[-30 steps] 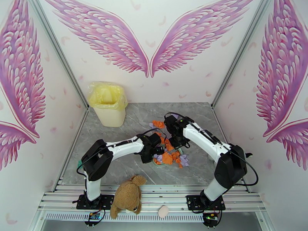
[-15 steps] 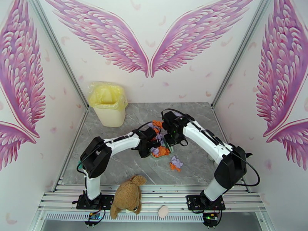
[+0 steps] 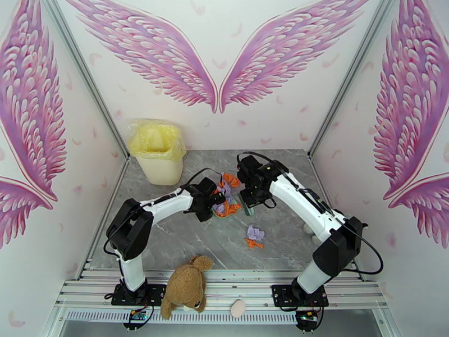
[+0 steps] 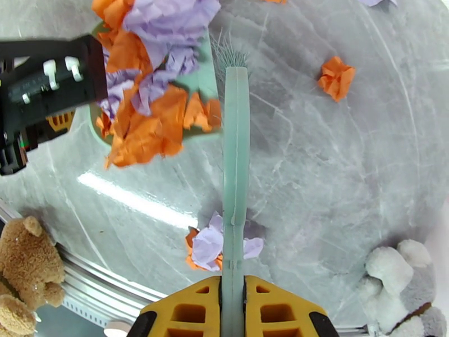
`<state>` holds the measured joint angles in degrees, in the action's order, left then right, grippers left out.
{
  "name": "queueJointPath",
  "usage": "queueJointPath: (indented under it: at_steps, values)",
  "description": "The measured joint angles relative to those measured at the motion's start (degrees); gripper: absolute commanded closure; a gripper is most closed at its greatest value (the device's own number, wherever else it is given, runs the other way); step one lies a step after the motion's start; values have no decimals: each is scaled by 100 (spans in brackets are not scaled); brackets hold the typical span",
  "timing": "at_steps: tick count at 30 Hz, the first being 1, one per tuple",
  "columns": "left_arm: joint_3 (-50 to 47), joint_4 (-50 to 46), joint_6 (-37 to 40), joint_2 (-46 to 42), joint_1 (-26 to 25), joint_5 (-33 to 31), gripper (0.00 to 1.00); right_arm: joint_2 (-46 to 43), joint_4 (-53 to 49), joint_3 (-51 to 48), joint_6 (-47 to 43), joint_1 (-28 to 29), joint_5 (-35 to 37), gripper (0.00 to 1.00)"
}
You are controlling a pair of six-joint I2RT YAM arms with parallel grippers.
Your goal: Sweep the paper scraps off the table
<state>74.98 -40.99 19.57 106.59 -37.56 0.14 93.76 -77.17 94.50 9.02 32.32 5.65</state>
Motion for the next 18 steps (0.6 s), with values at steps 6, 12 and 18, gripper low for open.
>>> queueJointPath:
  at_steps: [6,12,18]
  values:
    - [2,107,-13,-101,44,-85,100,-232,-129,131,-4,0,284,100]
    - [199,-162,44,-337,212,-79,100,-334,-168,129,-20,-63,446,100]
    - [798,-857,232,-798,533,-37,100,-411,-136,-33,-55,-245,446,100]
